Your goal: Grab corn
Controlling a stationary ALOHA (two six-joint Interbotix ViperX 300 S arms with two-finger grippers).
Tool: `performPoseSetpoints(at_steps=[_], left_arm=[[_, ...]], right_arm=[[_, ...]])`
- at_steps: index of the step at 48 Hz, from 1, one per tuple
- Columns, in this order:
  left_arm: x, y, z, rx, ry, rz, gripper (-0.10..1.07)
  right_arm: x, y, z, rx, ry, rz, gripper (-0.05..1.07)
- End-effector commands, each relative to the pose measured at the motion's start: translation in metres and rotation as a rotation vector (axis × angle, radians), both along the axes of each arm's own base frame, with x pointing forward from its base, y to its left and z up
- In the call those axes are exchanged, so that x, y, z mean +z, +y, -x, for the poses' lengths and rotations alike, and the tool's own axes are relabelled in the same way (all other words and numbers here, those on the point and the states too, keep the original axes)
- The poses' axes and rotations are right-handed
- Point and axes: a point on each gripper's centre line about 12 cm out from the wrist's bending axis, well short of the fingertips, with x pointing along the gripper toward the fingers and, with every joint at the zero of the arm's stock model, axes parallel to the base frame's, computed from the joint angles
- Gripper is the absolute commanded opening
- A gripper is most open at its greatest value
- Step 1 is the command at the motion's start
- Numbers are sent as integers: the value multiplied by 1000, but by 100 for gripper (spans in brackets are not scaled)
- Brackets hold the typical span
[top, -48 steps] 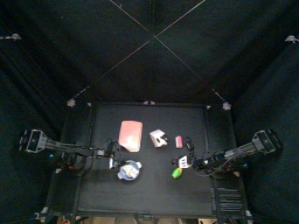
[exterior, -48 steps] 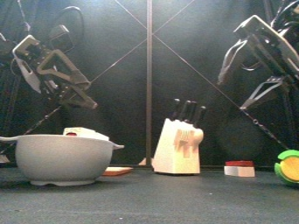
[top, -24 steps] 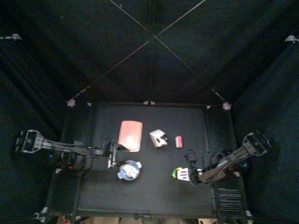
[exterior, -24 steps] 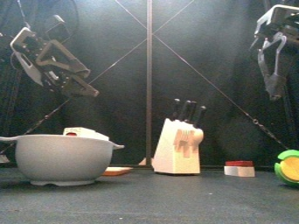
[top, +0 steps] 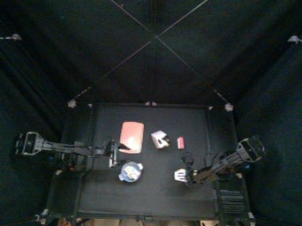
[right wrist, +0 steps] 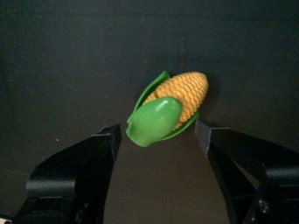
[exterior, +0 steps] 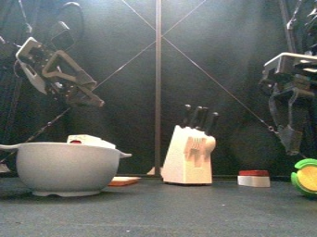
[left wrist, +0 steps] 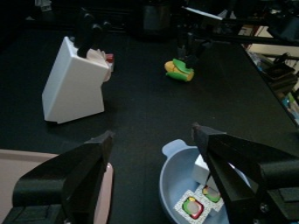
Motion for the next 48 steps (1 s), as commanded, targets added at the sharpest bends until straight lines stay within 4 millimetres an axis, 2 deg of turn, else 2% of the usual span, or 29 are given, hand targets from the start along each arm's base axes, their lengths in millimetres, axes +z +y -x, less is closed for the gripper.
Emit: performPoseSetpoints(at_steps=[1,23,42,48], left_arm=[[5,1,-2,8,-22,9,104],[1,1,0,28,-9,36,103],[-2,1,2,28,-1,38,104],[-2,1,2,28,-1,38,104]], right_arm=[[1,-2,-3,2,-23,-12,98],[-15,-16,-2,2,-5,-6,98],[-28,-18,-8,32,-4,-18,97],[-28,-18,-7,31,-1,-20,93]])
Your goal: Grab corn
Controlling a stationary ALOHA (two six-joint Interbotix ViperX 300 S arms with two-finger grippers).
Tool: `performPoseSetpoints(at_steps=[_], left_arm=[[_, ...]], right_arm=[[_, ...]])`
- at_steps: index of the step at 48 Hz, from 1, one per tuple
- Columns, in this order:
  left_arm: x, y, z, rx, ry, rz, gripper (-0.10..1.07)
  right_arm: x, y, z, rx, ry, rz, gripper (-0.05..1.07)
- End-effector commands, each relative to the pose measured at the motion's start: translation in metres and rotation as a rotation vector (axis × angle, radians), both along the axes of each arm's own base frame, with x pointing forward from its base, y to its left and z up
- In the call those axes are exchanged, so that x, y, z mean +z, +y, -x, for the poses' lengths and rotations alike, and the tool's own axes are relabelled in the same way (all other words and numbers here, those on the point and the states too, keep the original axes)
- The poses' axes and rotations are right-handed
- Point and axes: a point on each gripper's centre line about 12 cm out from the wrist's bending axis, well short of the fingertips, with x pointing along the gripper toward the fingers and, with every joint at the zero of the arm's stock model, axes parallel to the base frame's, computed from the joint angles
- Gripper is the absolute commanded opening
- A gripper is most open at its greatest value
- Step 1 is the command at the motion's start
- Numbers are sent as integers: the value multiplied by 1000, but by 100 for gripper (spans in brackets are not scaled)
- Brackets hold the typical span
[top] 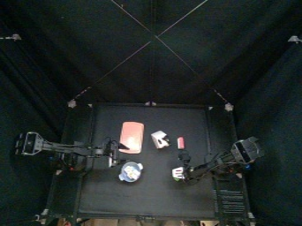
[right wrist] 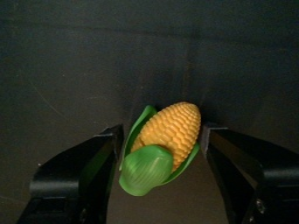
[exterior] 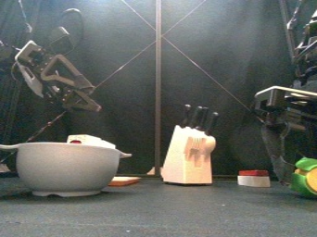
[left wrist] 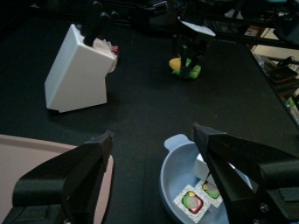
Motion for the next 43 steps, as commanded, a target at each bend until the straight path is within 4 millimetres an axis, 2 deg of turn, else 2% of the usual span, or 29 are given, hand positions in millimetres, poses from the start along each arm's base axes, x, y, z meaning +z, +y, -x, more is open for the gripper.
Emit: performPoseSetpoints(at_steps=[1,15,31,43], left_arm=[[4,0,-2,0,-17,2,104],[5,0,-3,0,-19,1,104],[5,0,-2,-1,-18,0,104],[5,0,-3,1,-20,2,104]], right_arm=[[4,0,-2,-1,-15,-6,92],[8,-1,-4,5,-30,-3,76],[39,-8,-7,66,-153,38,75],[43,-15,-8,73,-172,60,75]])
